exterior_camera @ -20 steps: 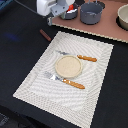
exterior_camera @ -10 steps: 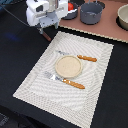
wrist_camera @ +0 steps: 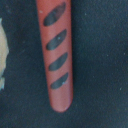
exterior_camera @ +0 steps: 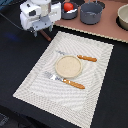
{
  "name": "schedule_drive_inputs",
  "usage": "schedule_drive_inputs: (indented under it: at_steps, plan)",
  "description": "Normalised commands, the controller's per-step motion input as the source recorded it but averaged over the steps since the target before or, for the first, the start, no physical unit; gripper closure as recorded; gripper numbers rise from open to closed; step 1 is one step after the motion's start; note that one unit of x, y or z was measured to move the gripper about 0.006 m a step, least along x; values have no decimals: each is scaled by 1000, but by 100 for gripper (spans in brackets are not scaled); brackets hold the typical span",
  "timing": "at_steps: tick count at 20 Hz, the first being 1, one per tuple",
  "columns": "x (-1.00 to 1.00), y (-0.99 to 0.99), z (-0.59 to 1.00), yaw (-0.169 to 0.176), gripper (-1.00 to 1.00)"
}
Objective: Place the fish, sausage, and tomato into the frying pan.
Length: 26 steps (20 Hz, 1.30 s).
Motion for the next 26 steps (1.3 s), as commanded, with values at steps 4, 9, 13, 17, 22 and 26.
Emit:
schedule_drive_inputs:
  at_steps: [4,9,13,17,22,26]
  plan:
    - [-207,0,-327,-35,-100]
    - [-231,0,-337,-29,100]
    - [-214,0,-304,-20,100]
    - [-194,0,-327,-7,100]
    - [-145,0,-261,0,100]
    - [-38,-21,416,-3,100]
